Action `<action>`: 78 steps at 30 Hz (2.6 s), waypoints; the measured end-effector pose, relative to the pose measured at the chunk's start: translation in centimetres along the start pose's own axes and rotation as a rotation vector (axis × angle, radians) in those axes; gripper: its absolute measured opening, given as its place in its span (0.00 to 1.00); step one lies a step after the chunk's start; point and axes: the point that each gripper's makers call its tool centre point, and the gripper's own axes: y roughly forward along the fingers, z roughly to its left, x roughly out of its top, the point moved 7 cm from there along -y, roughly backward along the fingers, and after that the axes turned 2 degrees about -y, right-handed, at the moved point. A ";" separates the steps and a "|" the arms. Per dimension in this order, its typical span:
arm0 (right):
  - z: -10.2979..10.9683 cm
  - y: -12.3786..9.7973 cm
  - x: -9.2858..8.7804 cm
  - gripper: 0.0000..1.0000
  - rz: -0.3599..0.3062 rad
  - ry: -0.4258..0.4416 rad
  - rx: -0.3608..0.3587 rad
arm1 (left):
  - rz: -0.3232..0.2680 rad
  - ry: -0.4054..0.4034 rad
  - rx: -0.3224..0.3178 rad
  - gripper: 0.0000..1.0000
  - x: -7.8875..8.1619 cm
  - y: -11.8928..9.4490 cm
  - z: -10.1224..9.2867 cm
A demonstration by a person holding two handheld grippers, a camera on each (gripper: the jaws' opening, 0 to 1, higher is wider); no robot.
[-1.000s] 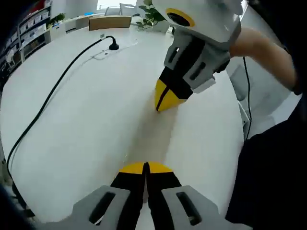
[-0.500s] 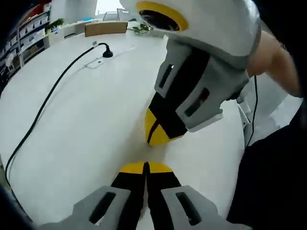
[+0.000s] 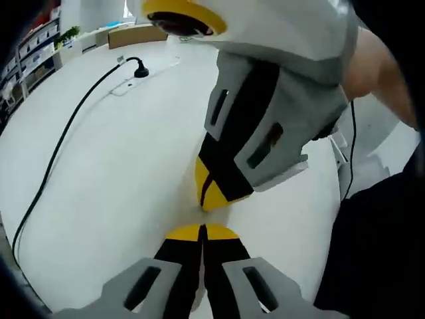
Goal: Arrange the utensils inside the cutlery case until each visible utensil rests in its matching compartment.
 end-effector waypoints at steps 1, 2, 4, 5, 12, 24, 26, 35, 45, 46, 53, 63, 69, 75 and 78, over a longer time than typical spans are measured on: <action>-0.1 0.0 -0.2 0.00 -0.030 0.026 0.029 | 0.004 -0.019 -0.007 0.00 -0.4 -0.2 0.1; -0.2 0.0 -0.3 0.00 -0.050 0.059 0.048 | 0.007 -0.021 -0.008 0.00 -0.7 -0.5 0.3; -1.1 -0.7 -1.3 0.00 -0.017 0.054 0.033 | 0.033 -0.021 0.020 0.00 -1.8 -1.4 1.0; -1.7 -1.2 -1.8 0.00 0.010 0.021 0.001 | 0.035 -0.021 0.041 0.00 -2.2 -1.8 1.3; -4.9 -3.4 -5.0 0.00 0.058 0.071 -0.068 | 0.073 -0.013 0.073 0.00 -4.4 -3.6 2.5; -3.6 -2.8 -3.8 0.00 0.204 -0.048 -0.182 | 0.270 0.109 0.096 0.00 -2.9 -2.7 2.0; -3.7 -2.8 -3.7 0.00 0.210 -0.047 -0.186 | 0.294 0.122 0.099 0.00 -2.8 -2.7 1.8; -3.8 -2.8 -3.5 0.00 0.258 -0.029 -0.202 | 0.304 0.109 0.083 0.00 -2.9 -2.7 1.9; -2.6 -3.4 -4.9 0.00 0.086 -0.337 -0.128 | 0.298 0.274 0.143 0.00 -4.4 -3.9 1.0; -2.5 -3.5 -5.0 0.00 0.070 -0.331 -0.109 | 0.303 0.277 0.155 0.01 -4.6 -4.1 1.1; -3.0 -5.4 -4.8 0.52 -0.023 -0.478 -0.195 | 0.115 0.336 0.177 0.38 -3.7 -5.9 1.5; -2.3 -1.7 -5.3 0.63 0.096 -0.772 -0.147 | 0.160 0.365 0.113 0.69 -5.4 -1.9 1.0; -3.4 -0.9 -5.0 0.56 0.114 -0.769 -0.105 | 0.186 0.398 0.114 0.57 -5.3 -1.1 2.0; -3.6 -0.1 -5.1 0.41 0.105 -0.721 -0.044 | 0.179 0.394 0.081 0.51 -5.0 -0.6 1.9; -3.6 -0.2 -5.5 0.40 0.088 -0.733 -0.030 | 0.180 0.389 0.078 0.43 -4.8 -0.7 2.0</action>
